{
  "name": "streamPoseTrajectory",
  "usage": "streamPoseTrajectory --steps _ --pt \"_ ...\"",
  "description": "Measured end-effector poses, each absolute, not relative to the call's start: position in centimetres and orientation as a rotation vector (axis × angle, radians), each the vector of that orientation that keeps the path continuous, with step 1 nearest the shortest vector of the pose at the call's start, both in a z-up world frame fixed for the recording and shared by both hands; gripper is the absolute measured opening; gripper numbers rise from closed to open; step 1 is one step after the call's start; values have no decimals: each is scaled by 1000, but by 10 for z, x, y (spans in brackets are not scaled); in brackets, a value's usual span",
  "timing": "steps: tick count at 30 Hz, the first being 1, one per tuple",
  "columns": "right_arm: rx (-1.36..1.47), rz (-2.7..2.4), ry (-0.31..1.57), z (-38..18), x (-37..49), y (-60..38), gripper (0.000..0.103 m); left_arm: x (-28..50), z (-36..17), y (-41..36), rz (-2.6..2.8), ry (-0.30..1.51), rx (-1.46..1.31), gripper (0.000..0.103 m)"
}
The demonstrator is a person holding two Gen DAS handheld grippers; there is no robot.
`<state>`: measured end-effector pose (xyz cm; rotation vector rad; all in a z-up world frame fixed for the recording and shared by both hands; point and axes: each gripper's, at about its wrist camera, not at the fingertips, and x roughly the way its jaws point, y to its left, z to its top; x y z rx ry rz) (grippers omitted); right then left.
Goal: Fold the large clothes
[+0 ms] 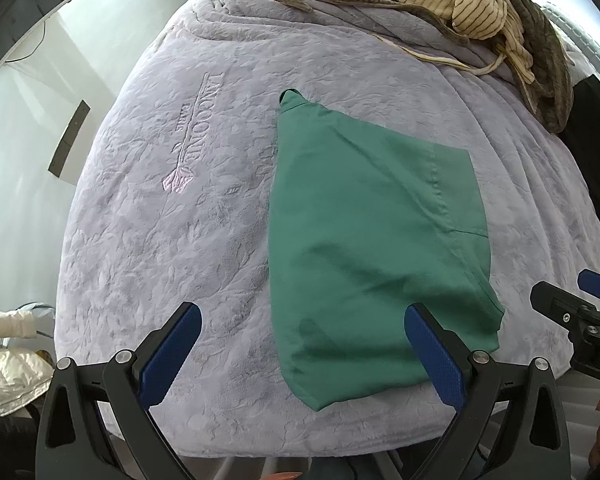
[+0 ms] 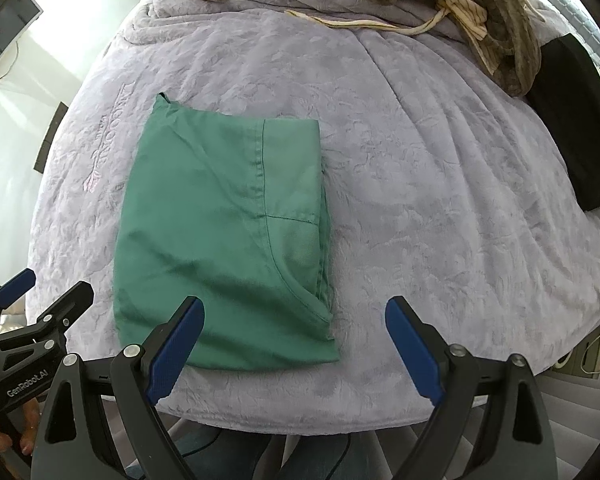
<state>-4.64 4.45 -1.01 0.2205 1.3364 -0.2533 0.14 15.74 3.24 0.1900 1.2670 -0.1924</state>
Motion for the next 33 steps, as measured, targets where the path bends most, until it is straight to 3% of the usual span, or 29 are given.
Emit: streamPoseTrajectory --steps 33 --pt "222 -255 1357 -16 -48 51 93 -2 31 162 -188 1273 180 102"
